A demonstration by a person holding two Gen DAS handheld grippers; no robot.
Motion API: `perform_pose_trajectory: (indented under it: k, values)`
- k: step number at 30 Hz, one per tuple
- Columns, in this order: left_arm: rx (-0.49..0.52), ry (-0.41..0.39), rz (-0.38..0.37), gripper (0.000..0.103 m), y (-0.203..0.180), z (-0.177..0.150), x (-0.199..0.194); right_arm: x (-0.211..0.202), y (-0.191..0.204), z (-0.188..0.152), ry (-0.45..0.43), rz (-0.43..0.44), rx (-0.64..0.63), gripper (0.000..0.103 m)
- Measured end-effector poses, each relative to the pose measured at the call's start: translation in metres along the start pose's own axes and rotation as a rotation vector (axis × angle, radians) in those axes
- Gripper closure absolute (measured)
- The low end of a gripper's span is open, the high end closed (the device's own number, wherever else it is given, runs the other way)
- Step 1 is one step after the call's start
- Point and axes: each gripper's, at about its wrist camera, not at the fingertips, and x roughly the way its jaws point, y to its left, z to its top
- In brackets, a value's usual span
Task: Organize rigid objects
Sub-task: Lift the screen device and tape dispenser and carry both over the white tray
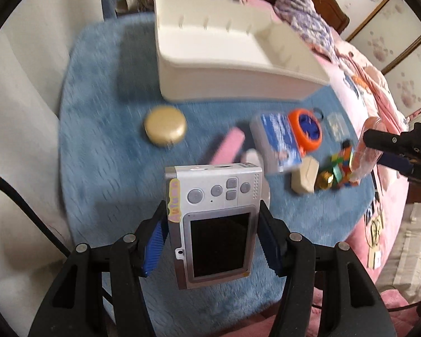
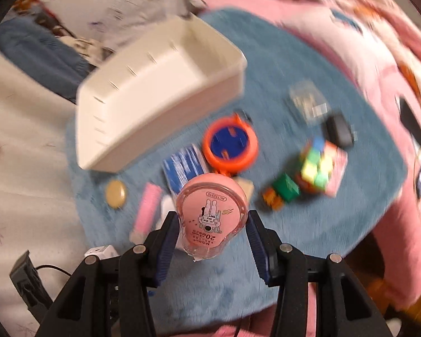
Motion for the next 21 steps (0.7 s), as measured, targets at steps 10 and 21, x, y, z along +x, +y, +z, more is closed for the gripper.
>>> perform_pose_trajectory:
  k: [10, 21]
  values:
    - [-0.058, -0.174, 0.012, 0.04, -0.026, 0.067, -0.02, -0.036, 0.027, 0.052, -0.282, 0.05, -0.233, 0.054]
    - [-0.132, -0.295, 0.065, 0.04, -0.052, 0.144, -0.005, -0.03, 0.025, 0.104, -0.475, 0.102, -0.434, 0.054]
